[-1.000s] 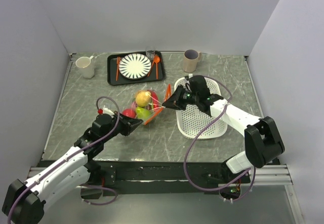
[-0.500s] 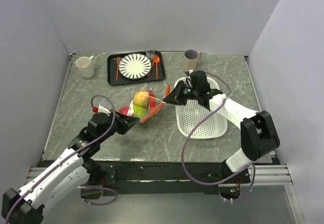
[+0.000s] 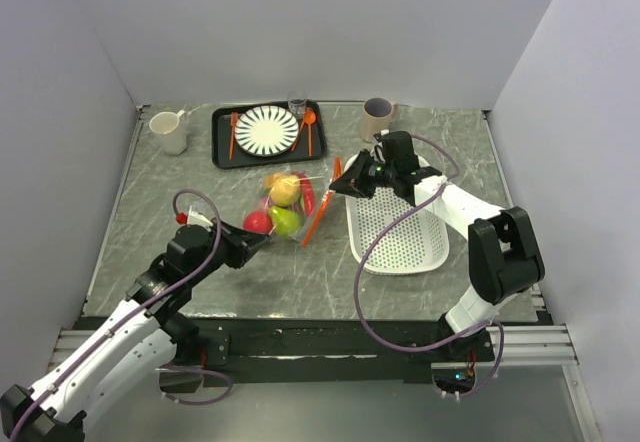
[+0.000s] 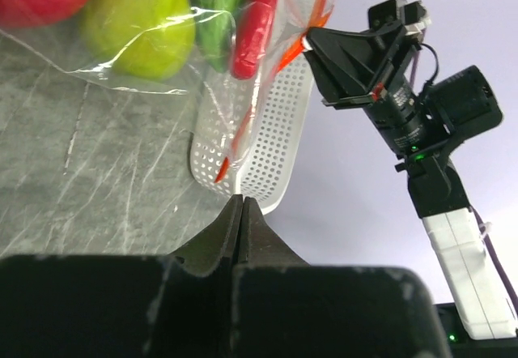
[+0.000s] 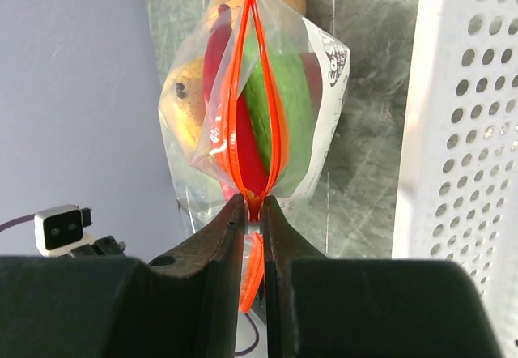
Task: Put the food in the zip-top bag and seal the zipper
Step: Zip the zipper food storage bag at the center of the board.
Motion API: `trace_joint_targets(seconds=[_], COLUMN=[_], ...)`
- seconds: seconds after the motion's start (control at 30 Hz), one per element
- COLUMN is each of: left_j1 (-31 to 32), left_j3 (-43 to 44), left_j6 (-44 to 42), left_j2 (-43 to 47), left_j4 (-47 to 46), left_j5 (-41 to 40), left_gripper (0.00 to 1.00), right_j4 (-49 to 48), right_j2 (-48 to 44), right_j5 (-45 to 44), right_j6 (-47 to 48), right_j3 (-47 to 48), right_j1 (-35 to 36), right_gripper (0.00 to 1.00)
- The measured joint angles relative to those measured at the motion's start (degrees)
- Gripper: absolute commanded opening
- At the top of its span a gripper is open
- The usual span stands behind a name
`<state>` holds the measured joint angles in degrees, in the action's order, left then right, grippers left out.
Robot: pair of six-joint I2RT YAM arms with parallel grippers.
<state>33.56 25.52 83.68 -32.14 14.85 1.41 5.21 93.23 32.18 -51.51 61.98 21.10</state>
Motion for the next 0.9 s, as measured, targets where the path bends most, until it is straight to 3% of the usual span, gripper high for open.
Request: trace_joint_targets(seconds=[0.03, 0.07, 0.13, 0.23, 0.5, 0.9], left_j1=[0.0, 0.0, 0.0, 0.0, 0.0, 1.0], left_j3=[0.0, 0.0, -0.1, -0.1, -0.1, -0.1], left_j6=[0.0, 0.0, -0.4, -0.7, -1.5, -0.2], left_j2=[0.1, 0.0, -0.7, -4.5, -15.9, -24.0], left_j4=[-0.3, -0.8, -2.9, -7.6, -16.5, -27.1], left_j5=[0.1, 0.2, 0.9, 2.9, 8.8, 11.0], left_gripper=[0.26, 0.41, 0.59, 0.76, 0.89, 0.88], right_j4=[-0.1, -0.1, -0.2, -0.6, -0.4, -0.5], right_j2=[0.0, 0.0, 0.0, 0.0, -0.2, -0.7], right_j5=[0.1, 0.2, 0.3, 0.4, 0.3, 0.4], right_j6=[0.0, 0.0, 0.0, 0.0, 0.2, 0.2], right_j3=[0.0, 0.0, 0.0, 0.0, 0.0, -0.1], right_j1=[0.0, 0.0, 0.0, 0.0, 0.0, 0.0], right_gripper=[0.18, 0.18, 0.18, 0.18, 0.18, 0.18])
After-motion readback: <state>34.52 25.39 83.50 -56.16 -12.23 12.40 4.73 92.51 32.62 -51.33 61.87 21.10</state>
